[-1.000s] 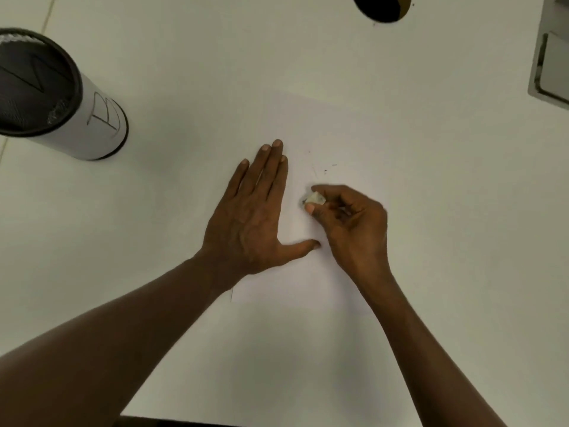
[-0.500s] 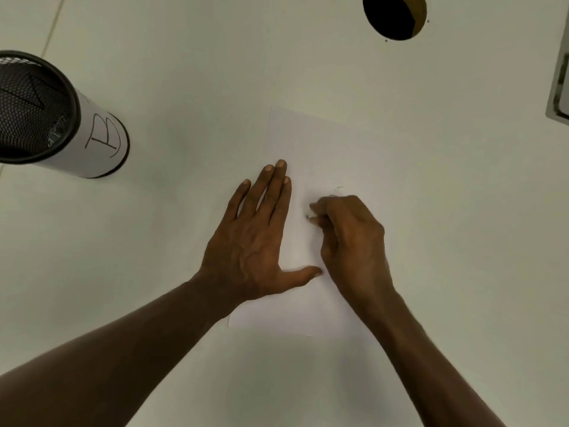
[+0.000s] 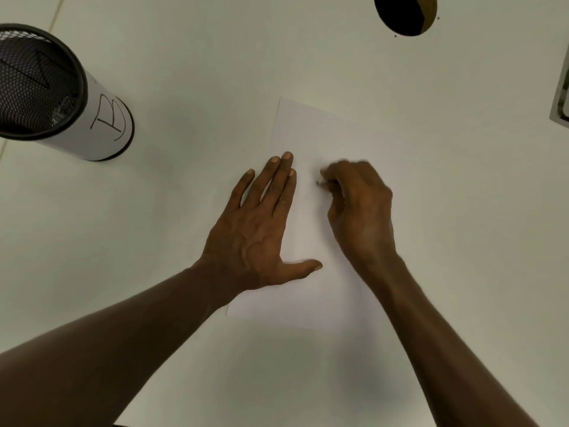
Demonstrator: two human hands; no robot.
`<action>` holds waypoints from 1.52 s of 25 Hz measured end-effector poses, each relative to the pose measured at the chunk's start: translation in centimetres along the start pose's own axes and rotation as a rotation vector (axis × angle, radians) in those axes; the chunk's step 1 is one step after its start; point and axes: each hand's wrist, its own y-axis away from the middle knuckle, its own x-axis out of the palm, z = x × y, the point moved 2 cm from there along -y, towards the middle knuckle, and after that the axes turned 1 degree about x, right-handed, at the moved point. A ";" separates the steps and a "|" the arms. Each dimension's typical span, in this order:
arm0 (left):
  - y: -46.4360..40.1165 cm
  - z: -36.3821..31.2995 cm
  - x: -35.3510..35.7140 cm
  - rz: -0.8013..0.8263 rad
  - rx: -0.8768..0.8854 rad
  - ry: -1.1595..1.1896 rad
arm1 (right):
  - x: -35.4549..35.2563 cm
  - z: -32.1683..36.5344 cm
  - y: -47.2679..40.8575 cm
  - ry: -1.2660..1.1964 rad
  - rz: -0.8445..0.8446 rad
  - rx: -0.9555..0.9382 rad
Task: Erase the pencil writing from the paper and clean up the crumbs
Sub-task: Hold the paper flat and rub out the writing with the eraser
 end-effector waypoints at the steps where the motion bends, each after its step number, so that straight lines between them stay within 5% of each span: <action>1: 0.0 0.0 -0.1 -0.002 -0.004 0.001 | 0.4 -0.2 -1.6 0.008 -0.012 -0.021; 7: 0.0 -0.1 0.0 0.005 -0.008 -0.021 | -1.2 -0.3 3.6 0.008 0.038 0.005; 12: 0.0 0.0 0.0 -0.008 -0.008 -0.002 | 0.3 -0.4 -1.3 0.028 0.017 -0.070; 17: 0.0 0.0 0.1 -0.022 -0.005 0.012 | -0.9 1.3 5.3 -0.046 0.038 0.024; 21: 0.1 0.0 0.0 -0.030 -0.023 0.026 | 0.7 0.9 1.0 -0.048 0.043 -0.062; 25: 0.0 -0.1 0.0 -0.019 -0.043 0.038 | -0.2 -0.8 -2.0 -0.112 -0.079 0.042; 30: 0.3 0.0 -0.1 -0.049 -0.044 0.069 | 0.8 2.3 0.6 -0.148 0.068 -0.007; 35: 0.2 -0.1 -0.2 -0.035 -0.048 0.055 | -0.4 -0.5 -3.4 -0.207 -0.044 0.109; 38: 0.3 0.0 0.0 -0.034 -0.052 0.060 | 0.6 1.9 -0.1 -0.193 0.096 0.030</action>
